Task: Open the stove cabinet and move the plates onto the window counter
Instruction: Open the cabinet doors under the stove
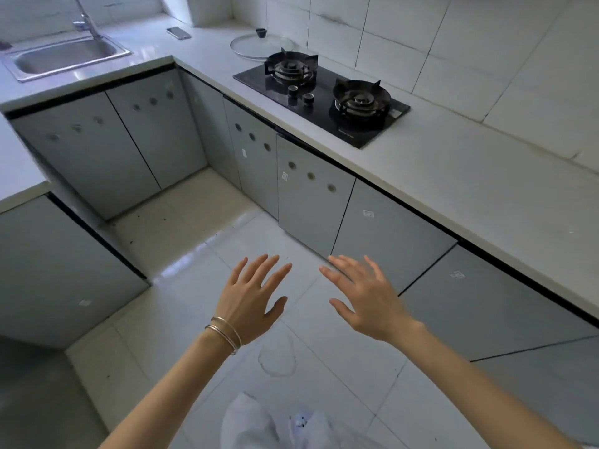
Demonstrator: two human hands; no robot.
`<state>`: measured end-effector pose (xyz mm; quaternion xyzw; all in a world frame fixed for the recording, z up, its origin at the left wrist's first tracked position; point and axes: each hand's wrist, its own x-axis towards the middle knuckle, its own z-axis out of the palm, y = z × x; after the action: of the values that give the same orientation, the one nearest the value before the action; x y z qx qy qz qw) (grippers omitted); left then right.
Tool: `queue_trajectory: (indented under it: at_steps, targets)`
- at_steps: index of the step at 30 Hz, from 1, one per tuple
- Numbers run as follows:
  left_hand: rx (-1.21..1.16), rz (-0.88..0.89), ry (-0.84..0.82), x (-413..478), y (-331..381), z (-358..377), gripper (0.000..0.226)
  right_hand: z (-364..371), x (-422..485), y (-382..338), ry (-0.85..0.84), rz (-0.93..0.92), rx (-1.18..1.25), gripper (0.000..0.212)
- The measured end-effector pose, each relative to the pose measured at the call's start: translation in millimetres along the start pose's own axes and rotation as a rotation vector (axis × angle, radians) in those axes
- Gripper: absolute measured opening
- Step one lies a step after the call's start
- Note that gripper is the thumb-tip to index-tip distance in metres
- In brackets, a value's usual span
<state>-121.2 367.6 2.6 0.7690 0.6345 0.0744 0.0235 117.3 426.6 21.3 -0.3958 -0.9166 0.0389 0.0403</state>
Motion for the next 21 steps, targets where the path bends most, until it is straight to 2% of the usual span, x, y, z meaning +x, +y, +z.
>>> queue_trajectory:
  at_steps: [8, 16, 21]
  targets:
    - [-0.055, -0.016, -0.065, 29.7, -78.2, 15.7, 0.053, 25.1, 74.6, -13.6, -0.018, 0.083, 0.016, 0.056]
    - [-0.034, 0.095, -0.033, 93.3, -187.3, -13.8, 0.054, 20.5, 179.7, -40.1, 0.049, 0.160, -0.002, 0.055]
    - [-0.050, 0.141, -0.037, 121.9, -227.1, -14.5, 0.053, 25.1, 226.8, -54.7, 0.055, 0.205, -0.001, 0.055]
